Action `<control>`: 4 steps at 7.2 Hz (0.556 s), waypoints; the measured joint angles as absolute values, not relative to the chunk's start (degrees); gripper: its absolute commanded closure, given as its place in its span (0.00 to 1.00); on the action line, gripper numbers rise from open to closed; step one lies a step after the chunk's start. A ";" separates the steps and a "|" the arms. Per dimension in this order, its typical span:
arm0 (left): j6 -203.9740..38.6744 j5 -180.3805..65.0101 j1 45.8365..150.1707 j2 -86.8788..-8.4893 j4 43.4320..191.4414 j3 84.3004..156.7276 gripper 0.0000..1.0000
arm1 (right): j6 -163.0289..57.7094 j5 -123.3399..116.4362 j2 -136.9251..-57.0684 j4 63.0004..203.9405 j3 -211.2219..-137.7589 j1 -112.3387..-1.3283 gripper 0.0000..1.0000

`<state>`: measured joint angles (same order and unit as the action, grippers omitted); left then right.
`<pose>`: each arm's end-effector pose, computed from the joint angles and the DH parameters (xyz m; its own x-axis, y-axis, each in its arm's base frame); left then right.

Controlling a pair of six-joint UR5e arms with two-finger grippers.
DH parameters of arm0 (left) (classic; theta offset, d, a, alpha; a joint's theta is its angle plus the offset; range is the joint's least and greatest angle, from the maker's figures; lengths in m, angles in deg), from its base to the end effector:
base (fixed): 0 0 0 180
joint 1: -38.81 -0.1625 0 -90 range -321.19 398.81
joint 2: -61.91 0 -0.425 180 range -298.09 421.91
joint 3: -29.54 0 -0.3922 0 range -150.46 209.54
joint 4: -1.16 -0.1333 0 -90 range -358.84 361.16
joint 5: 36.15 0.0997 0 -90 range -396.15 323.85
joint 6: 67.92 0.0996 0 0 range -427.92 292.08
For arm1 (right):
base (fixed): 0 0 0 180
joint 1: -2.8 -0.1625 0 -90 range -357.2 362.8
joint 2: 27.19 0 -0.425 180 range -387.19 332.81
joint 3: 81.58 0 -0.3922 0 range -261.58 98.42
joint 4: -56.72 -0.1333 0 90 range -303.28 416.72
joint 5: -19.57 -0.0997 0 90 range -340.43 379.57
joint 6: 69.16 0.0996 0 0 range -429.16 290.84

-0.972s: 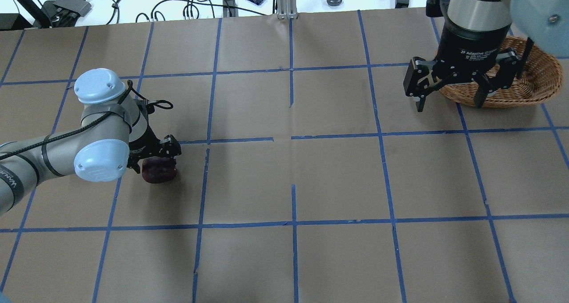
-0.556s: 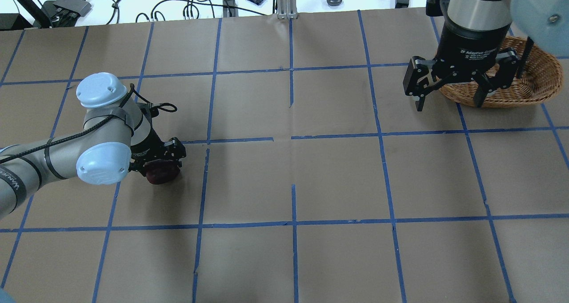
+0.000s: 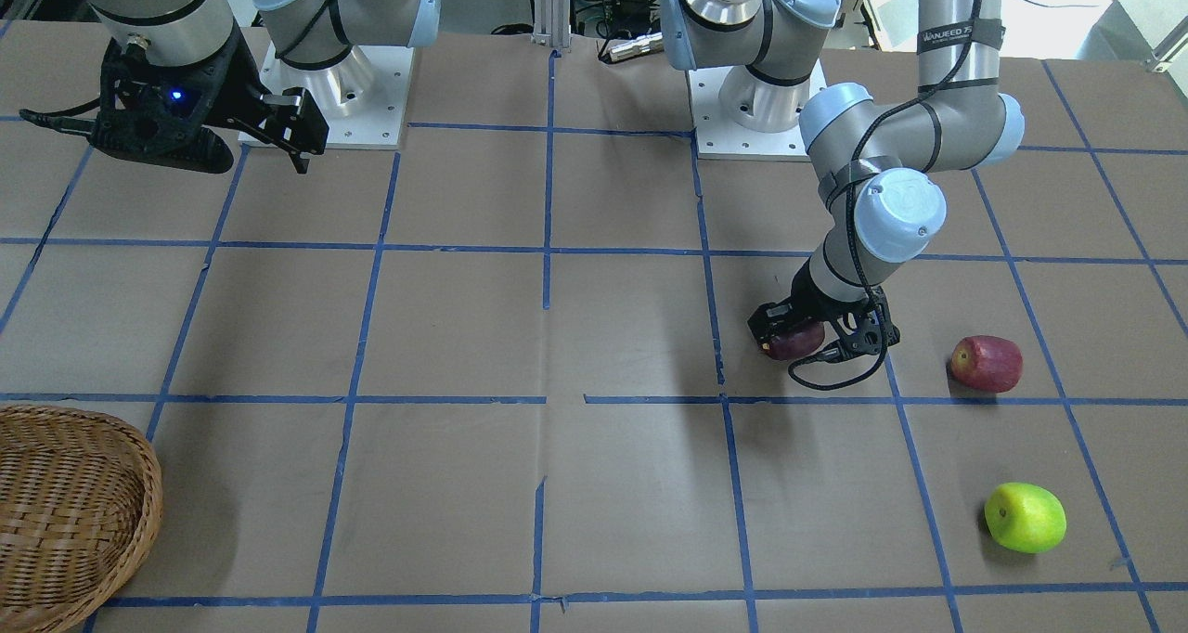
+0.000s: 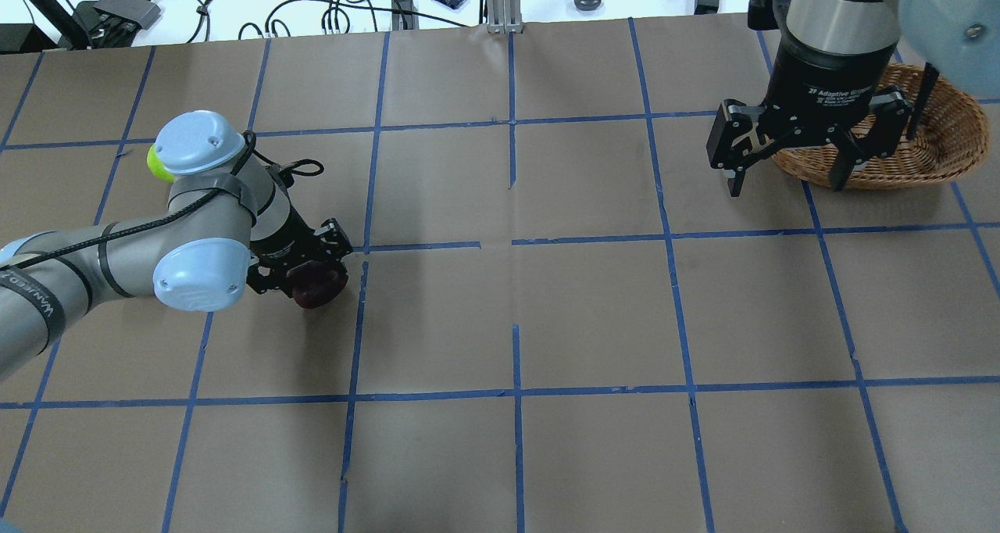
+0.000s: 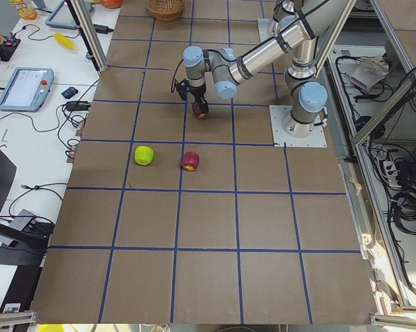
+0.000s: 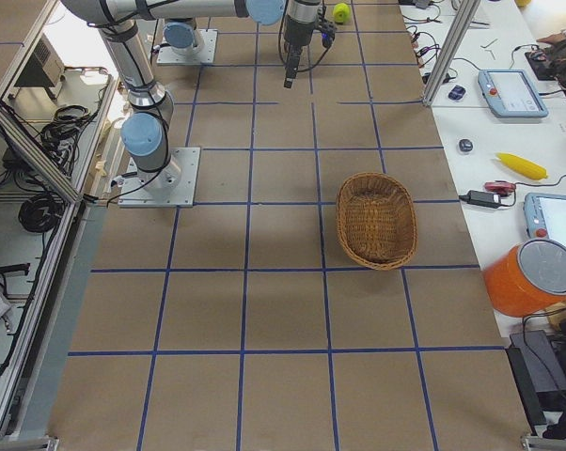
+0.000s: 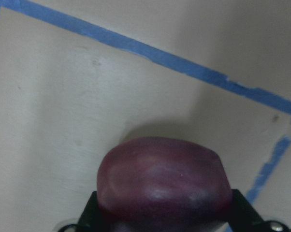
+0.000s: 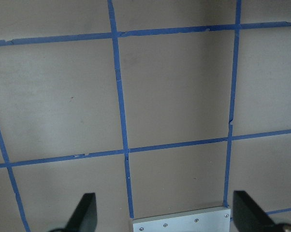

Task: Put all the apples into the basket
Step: 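Carry the dark apple to the table center and open the left gripper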

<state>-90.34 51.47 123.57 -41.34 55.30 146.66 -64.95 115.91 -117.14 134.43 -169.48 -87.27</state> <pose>-0.0923 -0.4983 0.2151 -0.8848 -0.4660 0.0083 -0.4635 0.8817 0.0885 0.1229 -0.4727 0.4864 -0.9913 0.0515 0.1214 0.0718 0.9829 0.1693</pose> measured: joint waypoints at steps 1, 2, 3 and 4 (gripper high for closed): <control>-98.68 49.79 127.58 -42.29 55.36 144.44 0.55 | -65.75 114.57 -117.27 134.43 -169.48 -87.34 0.00; -106.78 47.66 131.73 -44.01 55.14 142.02 0.55 | -66.24 111.44 -117.45 134.50 -169.48 -87.39 0.00; -114.54 45.98 136.05 -46.54 54.62 138.81 0.55 | -66.37 108.83 -117.56 134.67 -169.48 -87.41 0.00; -120.92 45.25 140.01 -49.89 54.17 134.58 0.54 | -66.26 107.71 -117.59 134.80 -169.47 -87.41 0.00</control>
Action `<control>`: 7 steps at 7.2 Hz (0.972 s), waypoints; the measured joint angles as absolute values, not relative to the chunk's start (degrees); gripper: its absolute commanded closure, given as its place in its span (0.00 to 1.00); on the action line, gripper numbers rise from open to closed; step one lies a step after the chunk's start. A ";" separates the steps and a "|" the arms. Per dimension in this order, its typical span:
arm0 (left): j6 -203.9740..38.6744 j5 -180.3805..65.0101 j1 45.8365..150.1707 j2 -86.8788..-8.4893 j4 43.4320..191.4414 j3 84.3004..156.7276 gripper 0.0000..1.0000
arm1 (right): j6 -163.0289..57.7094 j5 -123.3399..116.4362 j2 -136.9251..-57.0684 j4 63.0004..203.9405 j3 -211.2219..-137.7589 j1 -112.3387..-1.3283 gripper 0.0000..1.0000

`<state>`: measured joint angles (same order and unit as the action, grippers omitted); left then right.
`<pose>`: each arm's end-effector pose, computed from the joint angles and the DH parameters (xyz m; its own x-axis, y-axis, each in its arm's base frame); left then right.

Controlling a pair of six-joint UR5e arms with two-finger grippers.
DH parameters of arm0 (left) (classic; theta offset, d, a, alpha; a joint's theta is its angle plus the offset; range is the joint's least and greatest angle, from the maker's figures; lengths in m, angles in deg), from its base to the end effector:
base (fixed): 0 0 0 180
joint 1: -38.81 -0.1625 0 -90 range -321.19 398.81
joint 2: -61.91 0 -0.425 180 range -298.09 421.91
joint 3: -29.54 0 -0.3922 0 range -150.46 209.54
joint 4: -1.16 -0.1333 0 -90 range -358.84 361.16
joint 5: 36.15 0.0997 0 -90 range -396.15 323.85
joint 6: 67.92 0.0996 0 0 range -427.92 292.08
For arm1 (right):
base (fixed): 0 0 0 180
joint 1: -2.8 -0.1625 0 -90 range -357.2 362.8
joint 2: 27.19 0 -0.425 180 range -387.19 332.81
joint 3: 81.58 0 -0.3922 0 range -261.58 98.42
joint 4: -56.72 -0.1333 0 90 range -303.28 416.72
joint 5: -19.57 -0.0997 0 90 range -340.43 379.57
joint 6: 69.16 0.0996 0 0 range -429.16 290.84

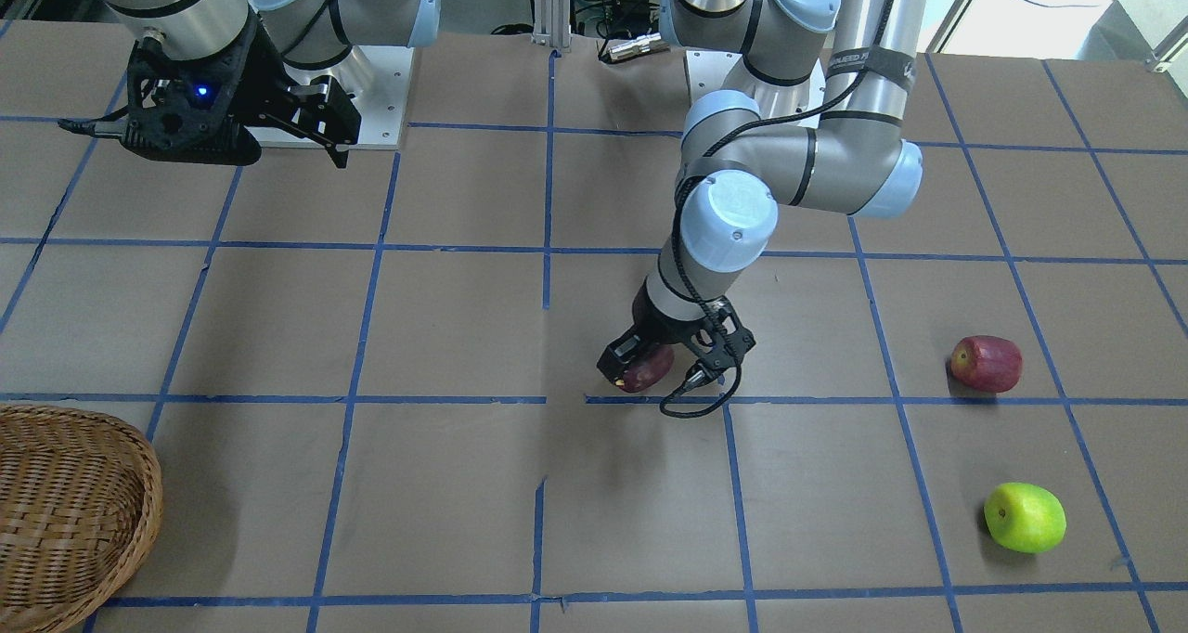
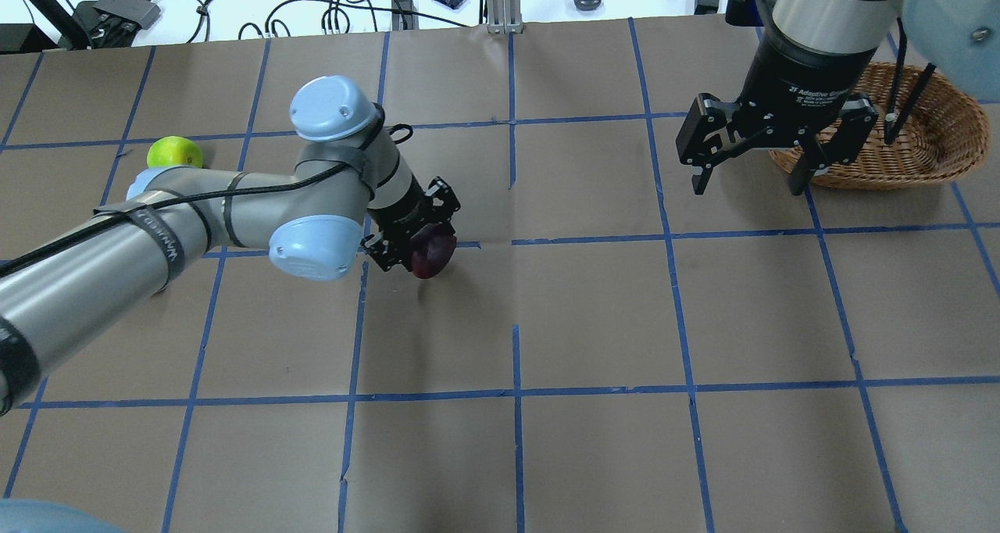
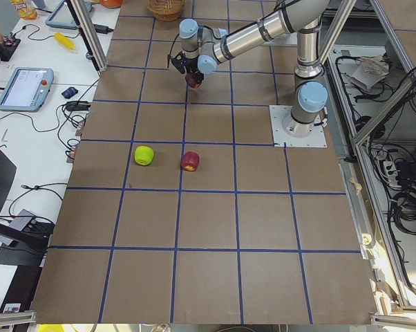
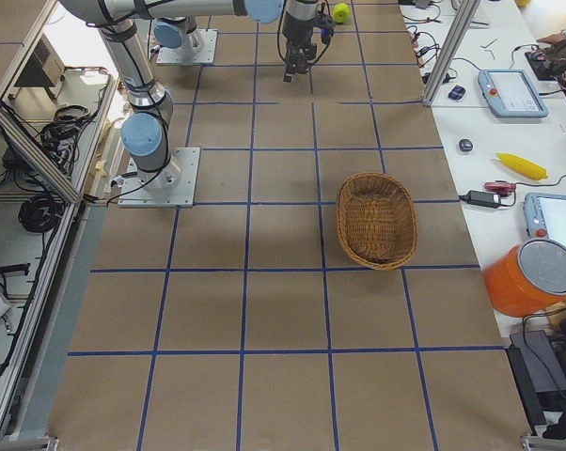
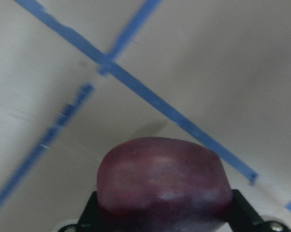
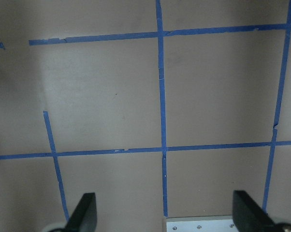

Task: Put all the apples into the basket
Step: 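Carry the dark apple to the table center and open the left gripper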

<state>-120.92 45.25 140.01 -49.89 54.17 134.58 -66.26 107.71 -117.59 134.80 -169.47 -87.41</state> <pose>-0.2564 -0.5320 0.2237 -0.7388 -0.6676 0.0921 -0.6577 0.7440 0.1178 0.1383 -0.4704 0.4902 -0.9984 0.0516 -0.0237 0.0470 0.9852 0.1649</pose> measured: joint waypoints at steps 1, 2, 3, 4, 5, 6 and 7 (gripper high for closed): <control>-125.07 44.98 143.12 -53.30 53.89 130.41 0.54 | -66.11 107.38 -117.61 134.89 -169.48 -87.44 0.00; -127.44 44.88 145.27 -56.04 53.70 126.83 0.29 | -66.04 107.31 -117.62 134.93 -169.47 -87.45 0.00; -128.19 44.87 146.44 -57.55 53.71 124.74 0.00 | -65.99 107.27 -117.62 134.96 -169.47 -87.46 0.00; -127.62 44.95 146.84 -58.10 53.92 124.10 0.00 | -65.96 107.21 -117.61 135.03 -169.47 -87.45 0.00; -126.65 44.99 146.86 -58.14 54.09 123.89 0.00 | -66.12 107.15 -117.51 135.94 -169.47 -87.35 0.00; -124.62 45.01 146.46 -57.78 54.23 123.79 0.00 | -66.36 107.16 -117.32 138.53 -169.49 -87.21 0.00; -120.64 45.03 145.15 -57.02 55.22 123.51 0.00 | -66.46 107.23 -116.95 141.10 -169.65 -87.16 0.00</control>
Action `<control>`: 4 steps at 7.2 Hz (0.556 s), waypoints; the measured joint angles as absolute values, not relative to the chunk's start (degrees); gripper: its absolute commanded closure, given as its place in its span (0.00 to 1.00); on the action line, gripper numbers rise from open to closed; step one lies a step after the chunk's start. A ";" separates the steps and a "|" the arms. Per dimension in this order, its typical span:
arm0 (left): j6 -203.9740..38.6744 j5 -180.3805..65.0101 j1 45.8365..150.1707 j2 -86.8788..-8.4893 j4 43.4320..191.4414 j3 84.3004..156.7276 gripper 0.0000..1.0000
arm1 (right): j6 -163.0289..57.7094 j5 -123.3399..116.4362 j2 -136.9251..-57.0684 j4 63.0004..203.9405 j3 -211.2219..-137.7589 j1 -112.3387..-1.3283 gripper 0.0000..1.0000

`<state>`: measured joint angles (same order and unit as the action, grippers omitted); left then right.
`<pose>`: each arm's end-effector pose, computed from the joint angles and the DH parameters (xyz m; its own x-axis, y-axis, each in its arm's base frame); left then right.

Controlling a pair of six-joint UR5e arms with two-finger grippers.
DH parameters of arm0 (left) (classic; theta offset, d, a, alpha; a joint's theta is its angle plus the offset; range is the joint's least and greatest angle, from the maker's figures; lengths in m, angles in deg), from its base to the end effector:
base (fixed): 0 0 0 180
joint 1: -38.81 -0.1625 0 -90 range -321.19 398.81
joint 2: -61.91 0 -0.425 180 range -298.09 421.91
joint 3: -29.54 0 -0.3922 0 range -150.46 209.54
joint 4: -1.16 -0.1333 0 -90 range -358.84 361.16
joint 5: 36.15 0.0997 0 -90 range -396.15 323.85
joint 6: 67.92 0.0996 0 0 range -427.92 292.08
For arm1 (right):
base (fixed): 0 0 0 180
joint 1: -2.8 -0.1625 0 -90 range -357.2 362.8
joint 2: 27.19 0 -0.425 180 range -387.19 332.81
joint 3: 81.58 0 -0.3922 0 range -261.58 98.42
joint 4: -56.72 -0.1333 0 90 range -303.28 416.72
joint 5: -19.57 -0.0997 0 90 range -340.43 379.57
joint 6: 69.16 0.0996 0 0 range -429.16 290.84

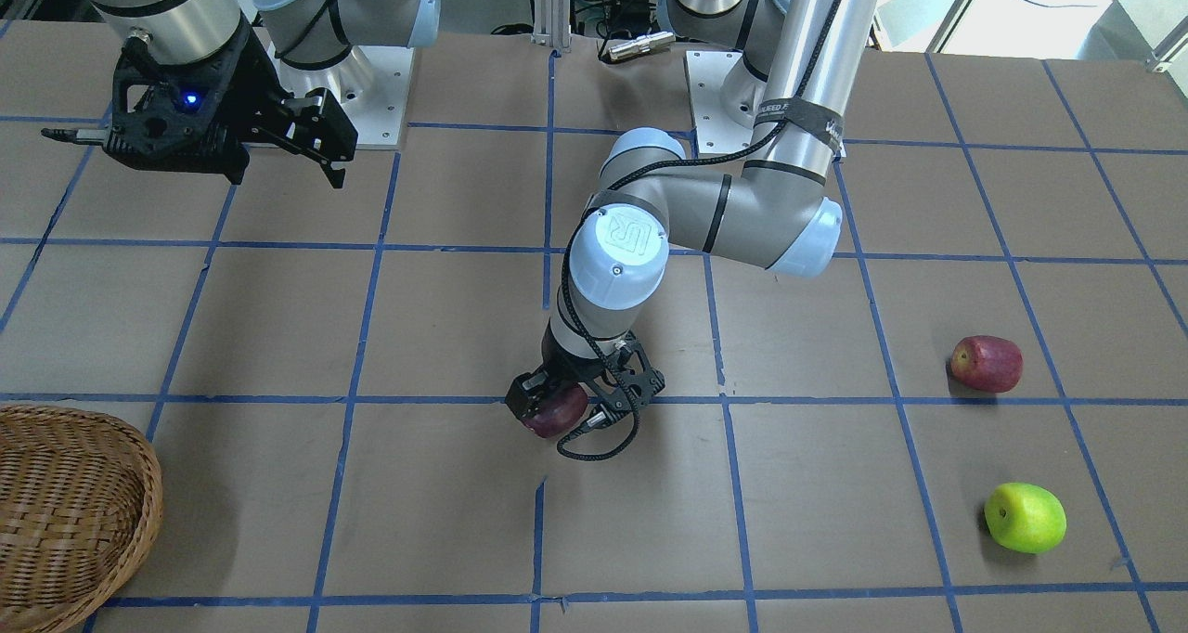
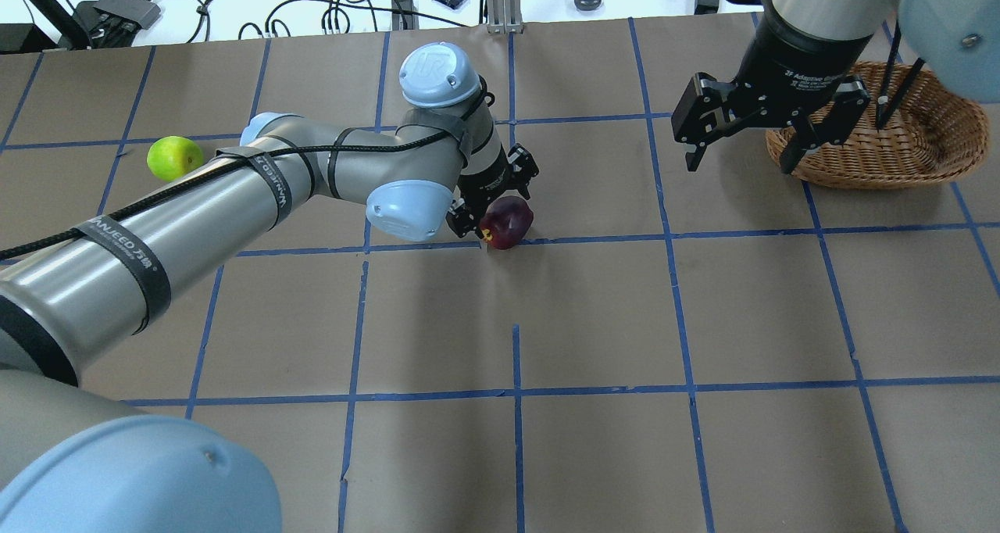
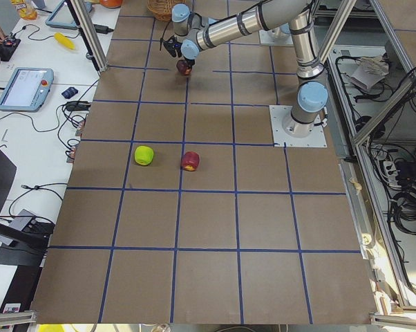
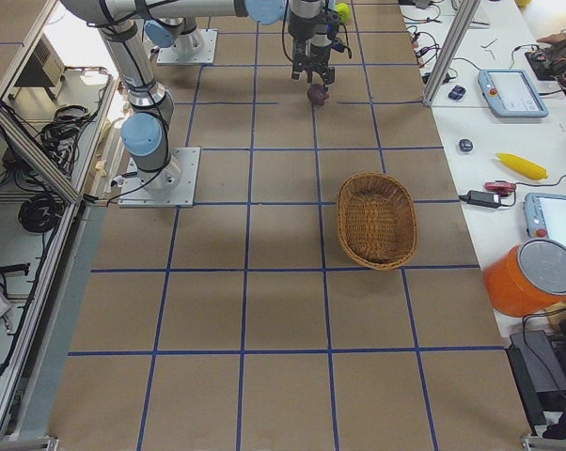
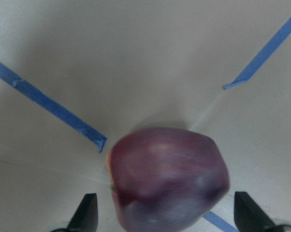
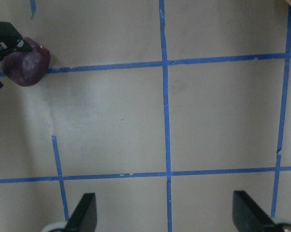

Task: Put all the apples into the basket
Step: 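Carry the dark apple to the table center and open the left gripper, then grasp the red apple with the left gripper while the right grasps the dark apple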

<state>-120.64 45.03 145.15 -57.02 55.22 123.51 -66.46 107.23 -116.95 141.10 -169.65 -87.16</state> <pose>-0.3225 -0.5720 0.2284 -0.7965 -0.5894 0.1349 -0.5825 0.8078 0.0897 0.1370 -0.4866 0.4929 -0.9980 0.0505 -0.0375 0.0478 0.9964 0.0704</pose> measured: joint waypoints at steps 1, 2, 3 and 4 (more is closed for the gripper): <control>-114.37 45.09 142.67 -55.77 58.27 123.15 0.00 | -66.47 107.23 -116.12 142.24 -170.20 -87.13 0.00; -105.14 45.75 139.55 -53.83 63.03 123.10 0.00 | -66.36 107.30 -114.57 143.23 -171.06 -86.94 0.00; -94.88 48.41 136.25 -51.63 67.94 123.36 0.00 | -65.90 107.76 -112.27 145.56 -171.61 -86.55 0.00; -83.78 52.57 132.23 -49.52 72.46 123.57 0.00 | -63.97 108.10 -109.40 149.30 -171.66 -86.26 0.00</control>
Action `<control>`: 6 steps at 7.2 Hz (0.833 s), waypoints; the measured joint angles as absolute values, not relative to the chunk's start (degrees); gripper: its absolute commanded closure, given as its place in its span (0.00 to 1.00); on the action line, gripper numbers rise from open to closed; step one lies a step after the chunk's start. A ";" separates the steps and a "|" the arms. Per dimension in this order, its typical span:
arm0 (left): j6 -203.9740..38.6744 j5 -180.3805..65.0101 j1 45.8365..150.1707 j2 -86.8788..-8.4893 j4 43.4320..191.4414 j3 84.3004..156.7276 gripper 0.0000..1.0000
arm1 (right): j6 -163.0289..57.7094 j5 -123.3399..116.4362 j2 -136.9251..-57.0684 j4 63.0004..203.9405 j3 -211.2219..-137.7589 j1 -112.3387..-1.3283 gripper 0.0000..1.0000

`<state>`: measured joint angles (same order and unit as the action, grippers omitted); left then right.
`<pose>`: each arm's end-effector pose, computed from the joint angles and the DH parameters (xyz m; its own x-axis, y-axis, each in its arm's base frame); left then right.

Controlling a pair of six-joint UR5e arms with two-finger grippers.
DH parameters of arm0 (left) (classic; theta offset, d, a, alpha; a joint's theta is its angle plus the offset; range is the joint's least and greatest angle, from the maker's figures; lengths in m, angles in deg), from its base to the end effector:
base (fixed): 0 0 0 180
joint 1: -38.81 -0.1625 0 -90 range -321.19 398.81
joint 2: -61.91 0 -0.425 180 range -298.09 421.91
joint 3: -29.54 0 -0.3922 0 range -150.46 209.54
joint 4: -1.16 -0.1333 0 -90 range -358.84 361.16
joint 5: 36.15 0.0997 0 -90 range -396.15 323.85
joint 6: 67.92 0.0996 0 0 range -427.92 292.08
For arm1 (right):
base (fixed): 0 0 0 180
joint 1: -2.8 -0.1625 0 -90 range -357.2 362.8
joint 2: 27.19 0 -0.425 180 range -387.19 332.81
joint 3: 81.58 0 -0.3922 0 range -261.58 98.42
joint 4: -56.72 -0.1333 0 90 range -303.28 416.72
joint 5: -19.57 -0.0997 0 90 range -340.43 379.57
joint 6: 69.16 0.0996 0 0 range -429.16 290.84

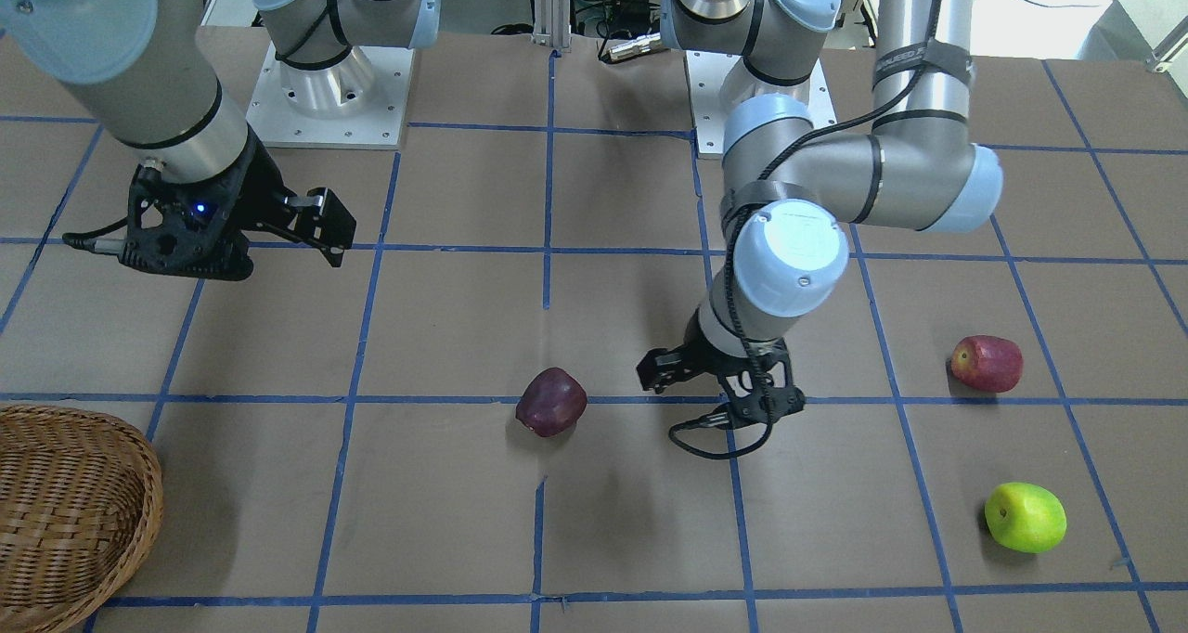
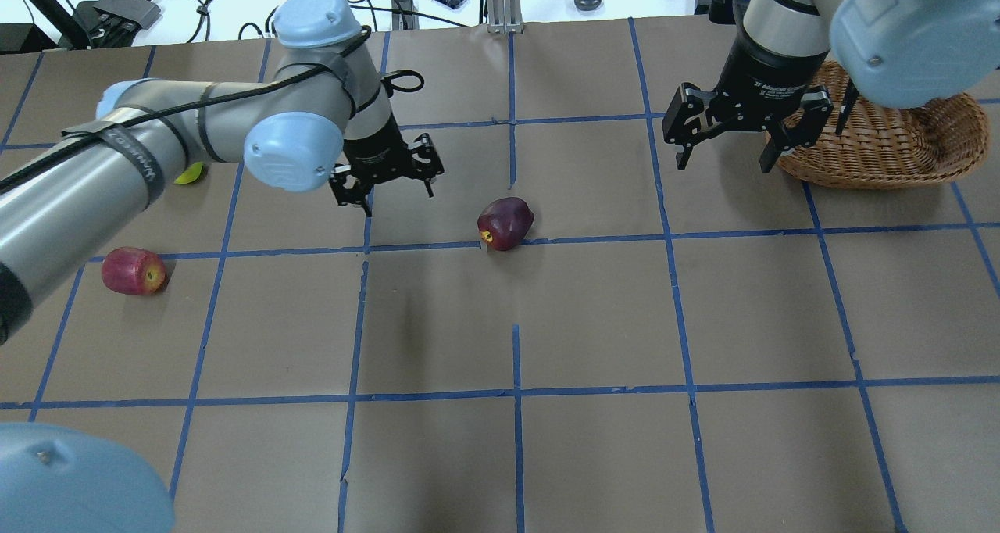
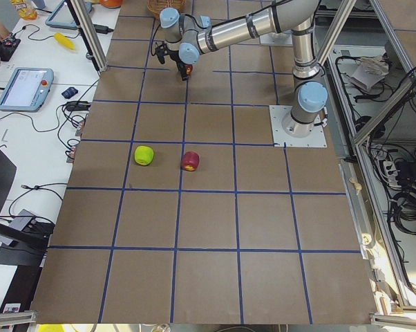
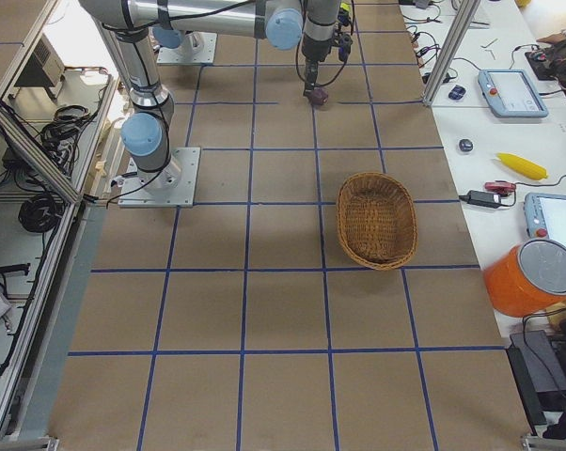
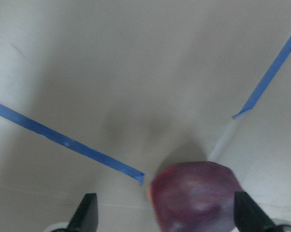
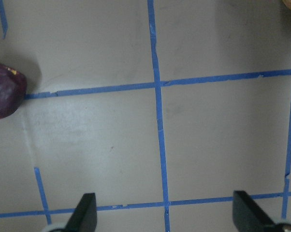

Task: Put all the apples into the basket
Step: 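Grasp the red apple with the left gripper while the right grasps the dark apple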

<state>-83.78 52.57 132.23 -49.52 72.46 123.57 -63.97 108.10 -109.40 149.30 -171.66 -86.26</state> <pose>-0.1709 -0.5875 0.2789 -0.9763 -0.2161 -0.0108 -0.2158 0.9691 0.1193 0.1270 -0.5384 0.4215 -0.9939 0.1087 -0.0171 0.1067 0.9898 0.0941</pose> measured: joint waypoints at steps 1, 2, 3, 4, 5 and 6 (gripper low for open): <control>-72.70 55.81 127.06 -47.59 76.24 123.54 0.00 | -60.36 107.77 -106.20 153.37 -171.47 -86.68 0.00; -62.40 58.42 121.62 -46.38 78.17 123.65 0.00 | -55.39 107.20 -102.94 158.08 -171.36 -88.71 0.00; -52.80 61.83 116.50 -46.32 78.58 123.51 0.00 | -48.48 106.82 -99.79 162.63 -171.26 -92.39 0.00; -43.91 64.75 111.94 -46.94 77.73 123.38 0.00 | -41.37 106.67 -97.04 166.39 -171.25 -96.19 0.00; -35.32 66.58 108.09 -47.80 75.76 123.79 0.00 | -35.88 106.57 -94.87 168.67 -171.23 -99.21 0.00; -27.82 67.98 105.11 -48.94 73.81 124.46 0.00 | -30.94 106.25 -93.34 170.57 -171.24 -101.21 0.00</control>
